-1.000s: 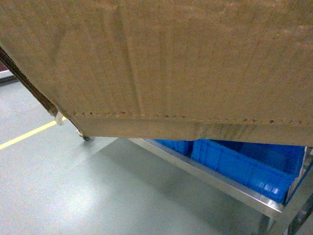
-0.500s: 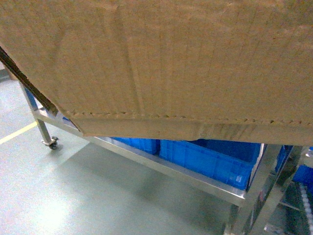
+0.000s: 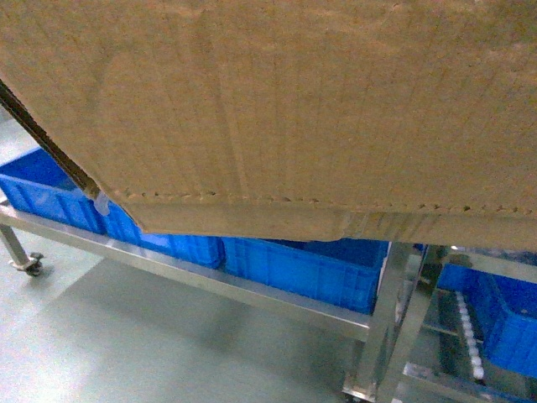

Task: Sort boxes to right shelf from conveyor

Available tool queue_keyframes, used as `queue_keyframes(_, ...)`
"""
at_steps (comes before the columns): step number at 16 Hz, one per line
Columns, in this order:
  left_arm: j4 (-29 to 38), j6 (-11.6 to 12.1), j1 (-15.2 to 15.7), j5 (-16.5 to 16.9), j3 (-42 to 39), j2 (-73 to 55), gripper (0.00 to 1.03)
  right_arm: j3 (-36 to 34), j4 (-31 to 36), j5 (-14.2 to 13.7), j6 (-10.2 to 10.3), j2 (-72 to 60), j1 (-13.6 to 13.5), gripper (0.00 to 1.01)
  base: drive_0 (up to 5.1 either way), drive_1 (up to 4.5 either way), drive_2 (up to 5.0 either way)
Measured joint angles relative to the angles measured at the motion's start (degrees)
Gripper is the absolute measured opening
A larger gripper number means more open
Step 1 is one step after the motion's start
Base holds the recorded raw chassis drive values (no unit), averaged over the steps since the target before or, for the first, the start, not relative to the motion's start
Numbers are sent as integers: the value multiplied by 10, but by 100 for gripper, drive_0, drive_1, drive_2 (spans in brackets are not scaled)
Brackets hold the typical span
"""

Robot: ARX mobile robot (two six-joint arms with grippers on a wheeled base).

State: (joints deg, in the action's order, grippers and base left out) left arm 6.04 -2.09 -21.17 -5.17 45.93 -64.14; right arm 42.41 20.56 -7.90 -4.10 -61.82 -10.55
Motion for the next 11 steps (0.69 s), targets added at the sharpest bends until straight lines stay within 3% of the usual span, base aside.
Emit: queue_keyframes(11,0,0,0,0,0,0,3,0,0,0,0,0,0,2,-166,-166,-166)
